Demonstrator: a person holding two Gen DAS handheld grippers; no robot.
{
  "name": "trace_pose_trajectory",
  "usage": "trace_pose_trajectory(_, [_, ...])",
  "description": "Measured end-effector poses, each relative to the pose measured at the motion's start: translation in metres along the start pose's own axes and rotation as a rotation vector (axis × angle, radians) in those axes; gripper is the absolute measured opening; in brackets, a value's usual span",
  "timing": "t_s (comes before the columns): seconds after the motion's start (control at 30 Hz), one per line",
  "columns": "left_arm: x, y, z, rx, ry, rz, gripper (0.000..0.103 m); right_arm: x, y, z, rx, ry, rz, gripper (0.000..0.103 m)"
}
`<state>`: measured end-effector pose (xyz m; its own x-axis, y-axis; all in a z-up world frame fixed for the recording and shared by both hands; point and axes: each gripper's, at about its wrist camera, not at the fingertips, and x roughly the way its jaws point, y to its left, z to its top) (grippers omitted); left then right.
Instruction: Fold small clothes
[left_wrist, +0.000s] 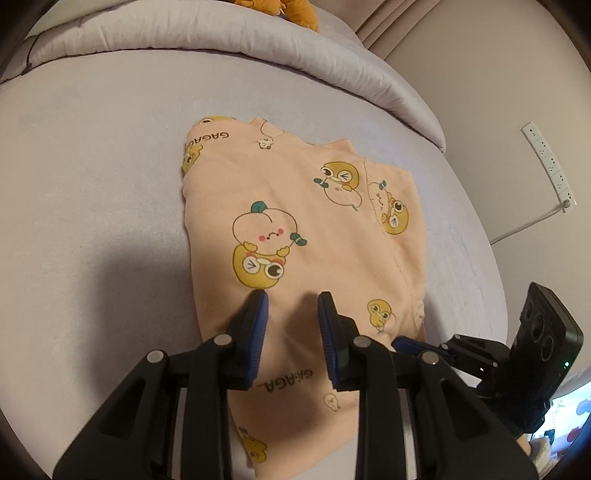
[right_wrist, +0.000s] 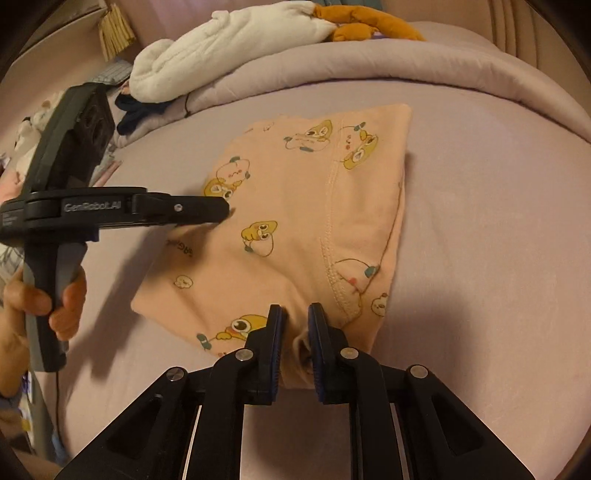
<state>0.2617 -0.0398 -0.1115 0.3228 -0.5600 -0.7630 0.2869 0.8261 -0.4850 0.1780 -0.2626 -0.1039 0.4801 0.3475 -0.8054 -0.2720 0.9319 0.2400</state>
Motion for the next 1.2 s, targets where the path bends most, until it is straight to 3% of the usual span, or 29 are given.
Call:
trace_pose_trajectory(0.17, [-0.004, -0.002, -0.001, 0.025, -0.005, 0.01, 0.027, -0.011, 0.006, -0.004, -0.02, 0.022, 0.021, 0.016])
trace_pose_trajectory(0.27, [-0.015, -0.011, -0.01, 0.078, -0.018, 0.023, 0.027, -0.029, -0.002, 0.003, 0.029, -0.038, 0.116, 0.016])
trace_pose_trajectory(0.43, [-0.021, -0.023, -0.026, 0.149, -0.018, 0.033, 0.027, -0.041, -0.026, 0.036, 0.131, -0.152, 0.159, 0.016])
trace_pose_trajectory(0.57, [-0.016, -0.026, -0.031, 0.18, -0.014, 0.066, 0.027, -0.021, -0.036, 0.064, 0.195, -0.159, 0.107, 0.016])
trace_pose_trajectory(0.7, [-0.008, -0.024, -0.038, 0.18, 0.007, 0.063, 0.027, 0.004, -0.042, 0.068, 0.241, -0.08, 0.022, 0.016])
trace_pose_trajectory(1.2, [-0.001, -0.024, -0.049, 0.196, 0.025, 0.086, 0.027, 0.016, -0.035, 0.076, 0.239, -0.071, -0.001, 0.016])
